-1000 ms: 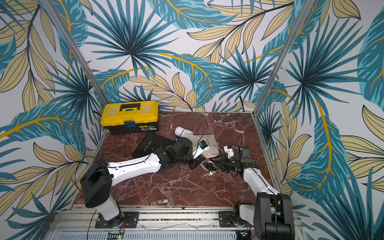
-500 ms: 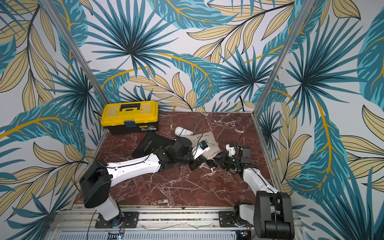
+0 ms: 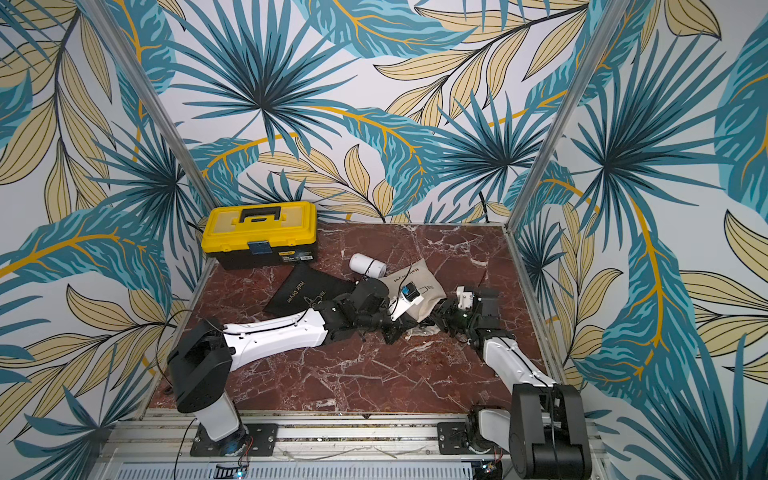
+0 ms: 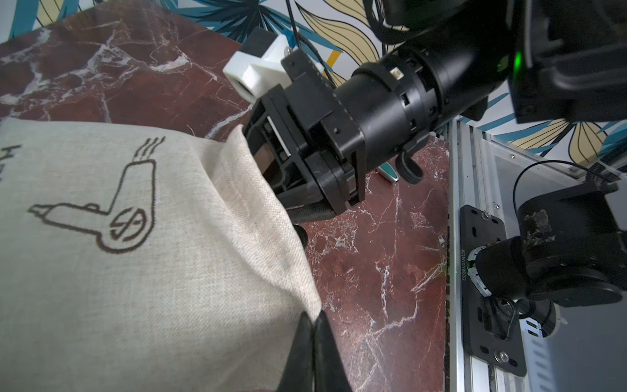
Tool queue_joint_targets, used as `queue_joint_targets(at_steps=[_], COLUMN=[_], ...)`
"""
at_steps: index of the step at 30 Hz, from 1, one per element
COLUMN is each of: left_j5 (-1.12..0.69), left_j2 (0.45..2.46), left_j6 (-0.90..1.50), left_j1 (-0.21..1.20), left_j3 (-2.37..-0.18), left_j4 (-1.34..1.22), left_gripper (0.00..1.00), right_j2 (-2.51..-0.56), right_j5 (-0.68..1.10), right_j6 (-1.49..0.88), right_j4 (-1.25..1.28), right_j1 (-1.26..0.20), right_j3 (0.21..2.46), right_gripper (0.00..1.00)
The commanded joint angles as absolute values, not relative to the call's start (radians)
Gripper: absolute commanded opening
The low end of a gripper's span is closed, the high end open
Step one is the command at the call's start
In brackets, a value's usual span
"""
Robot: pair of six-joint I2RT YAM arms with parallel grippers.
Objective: Pack away hair dryers
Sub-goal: Place the hair dryer in the drawstring bag.
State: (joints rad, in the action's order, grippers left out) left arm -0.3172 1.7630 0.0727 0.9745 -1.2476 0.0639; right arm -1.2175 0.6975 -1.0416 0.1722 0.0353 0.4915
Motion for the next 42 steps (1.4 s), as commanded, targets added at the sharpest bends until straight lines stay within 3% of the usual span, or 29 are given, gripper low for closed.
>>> queue_joint_targets(at_steps=[1,8,14,25,28,31,36,42], left_j5=[-0.316,-0.298,-0.213,-0.234,-0.235,-0.233,-0.233,-0.248], left_j2=[1.784,1.787,1.796,1.805,1.8,1.799,1.796,1.789], left_j6=[0.102,0.124,0.159,0.209,0.207,0.21,0.236,0.249], left_j1=[0.982,0.981,0.976,0.956,0.956,0.95,0.923,0.895], left_j3=[-1.309,-1.321,-1.355,-1.347,-1.343,-1.337,-1.327,-1.346], left_j4=[0.049,0.048,0.049,0.047,0.048,0.049,0.048,0.049], left_gripper=[0.0,0.0,0.0,0.0,0.0,0.0,0.0,0.0], right_j2=[-1.201,-1.202,-1.227,-1.203,-1.238,-1.233,-1.135,-0.988], right_j5=[0.632,0.571,0.522,0.489,0.517,0.534,0.508,0.525], right_j6=[-1.102,-1.095,-1.104,-1.084,-1.077,-1.061,-0.965,-0.908], right_j4=[0.295,0.257,0.291,0.259,0.266,0.244,0.024,-0.176], right_j1=[0.016,-0.006,-0.065,-0.069,-0.069,-0.069,-0.067,-0.049], right_j3=[0.489,0.506,0.45,0.461,0.474,0.474,0.486,0.486], right_gripper=[0.1,0.1,0.18,0.31,0.43,0.47,0.68,0.71])
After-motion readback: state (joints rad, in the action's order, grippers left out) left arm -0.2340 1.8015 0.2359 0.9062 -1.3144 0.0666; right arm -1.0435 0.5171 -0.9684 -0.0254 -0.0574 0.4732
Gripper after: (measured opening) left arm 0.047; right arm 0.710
